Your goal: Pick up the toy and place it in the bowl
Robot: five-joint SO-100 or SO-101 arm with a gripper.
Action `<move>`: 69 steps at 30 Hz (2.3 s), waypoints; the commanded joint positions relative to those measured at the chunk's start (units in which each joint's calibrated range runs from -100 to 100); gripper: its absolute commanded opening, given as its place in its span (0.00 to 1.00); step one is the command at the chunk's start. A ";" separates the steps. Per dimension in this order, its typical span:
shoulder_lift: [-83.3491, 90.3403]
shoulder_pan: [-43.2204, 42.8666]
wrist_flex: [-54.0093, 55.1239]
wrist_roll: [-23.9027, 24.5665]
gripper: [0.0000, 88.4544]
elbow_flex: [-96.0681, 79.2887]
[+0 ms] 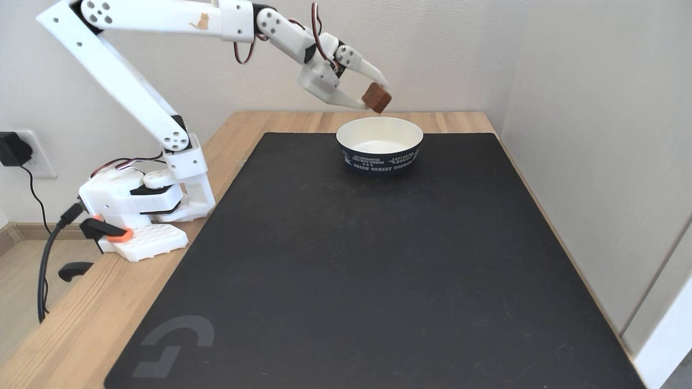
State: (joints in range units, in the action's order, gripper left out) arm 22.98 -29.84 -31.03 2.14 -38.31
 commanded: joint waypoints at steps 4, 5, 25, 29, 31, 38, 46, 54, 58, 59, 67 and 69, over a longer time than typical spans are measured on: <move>2.07 -1.07 16.29 4.44 0.03 -12.84; 1.99 -1.15 17.99 4.70 0.03 -14.37; 2.24 -3.41 21.88 4.70 0.20 -19.24; 3.57 -1.74 21.88 4.34 0.19 -18.52; 8.99 1.36 21.20 4.34 0.06 -19.69; 31.83 18.00 12.23 4.13 0.02 -32.40; 61.93 29.71 4.18 1.26 0.02 -53.31; 76.60 31.80 -10.89 1.20 0.02 -61.15; 76.52 31.80 -17.75 0.37 0.02 -61.15; 76.44 31.64 -20.88 -0.68 0.02 -61.15; 76.44 31.64 -22.57 -1.14 0.02 -61.06; 76.44 31.39 -22.57 -1.14 0.03 -61.06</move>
State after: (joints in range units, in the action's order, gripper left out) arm 98.75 1.54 -53.40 1.42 -98.68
